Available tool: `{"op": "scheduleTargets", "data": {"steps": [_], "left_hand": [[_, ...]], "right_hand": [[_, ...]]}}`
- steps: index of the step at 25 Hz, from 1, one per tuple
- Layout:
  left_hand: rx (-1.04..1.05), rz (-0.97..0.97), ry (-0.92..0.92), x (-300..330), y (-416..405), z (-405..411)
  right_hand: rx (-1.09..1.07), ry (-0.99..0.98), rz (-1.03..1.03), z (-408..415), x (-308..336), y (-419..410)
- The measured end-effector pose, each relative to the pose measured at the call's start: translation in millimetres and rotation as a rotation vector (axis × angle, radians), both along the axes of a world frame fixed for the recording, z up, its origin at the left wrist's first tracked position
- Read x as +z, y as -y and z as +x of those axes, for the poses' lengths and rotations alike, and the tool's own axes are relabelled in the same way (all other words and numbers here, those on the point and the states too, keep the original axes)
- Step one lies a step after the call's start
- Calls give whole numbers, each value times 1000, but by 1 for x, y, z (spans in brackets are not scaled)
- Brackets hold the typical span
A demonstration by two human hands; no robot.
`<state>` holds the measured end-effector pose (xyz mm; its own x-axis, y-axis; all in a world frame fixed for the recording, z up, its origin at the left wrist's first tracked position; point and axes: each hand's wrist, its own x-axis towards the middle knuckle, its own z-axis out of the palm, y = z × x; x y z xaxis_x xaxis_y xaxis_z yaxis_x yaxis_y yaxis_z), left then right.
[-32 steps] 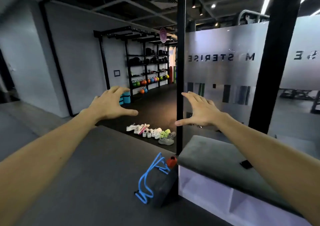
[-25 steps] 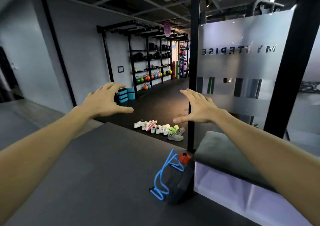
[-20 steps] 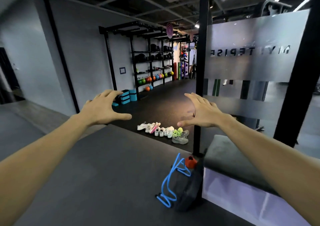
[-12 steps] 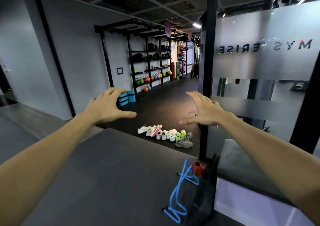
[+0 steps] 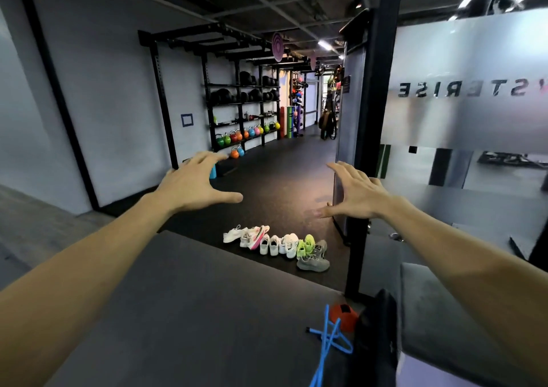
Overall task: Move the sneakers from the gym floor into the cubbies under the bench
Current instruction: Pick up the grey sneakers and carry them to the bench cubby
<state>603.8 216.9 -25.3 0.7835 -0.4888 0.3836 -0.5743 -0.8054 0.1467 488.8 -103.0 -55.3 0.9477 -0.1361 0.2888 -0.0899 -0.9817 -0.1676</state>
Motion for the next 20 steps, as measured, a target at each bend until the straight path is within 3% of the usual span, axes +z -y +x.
{"op": "scheduleTargets", "data": {"steps": [11, 20], "left_hand": [[-181, 63, -45, -16, 10, 287], [-298, 88, -30, -33, 109, 498]], "right_hand": [[-207, -18, 72, 229, -20, -7], [-331, -13, 118, 409, -37, 68]]}}
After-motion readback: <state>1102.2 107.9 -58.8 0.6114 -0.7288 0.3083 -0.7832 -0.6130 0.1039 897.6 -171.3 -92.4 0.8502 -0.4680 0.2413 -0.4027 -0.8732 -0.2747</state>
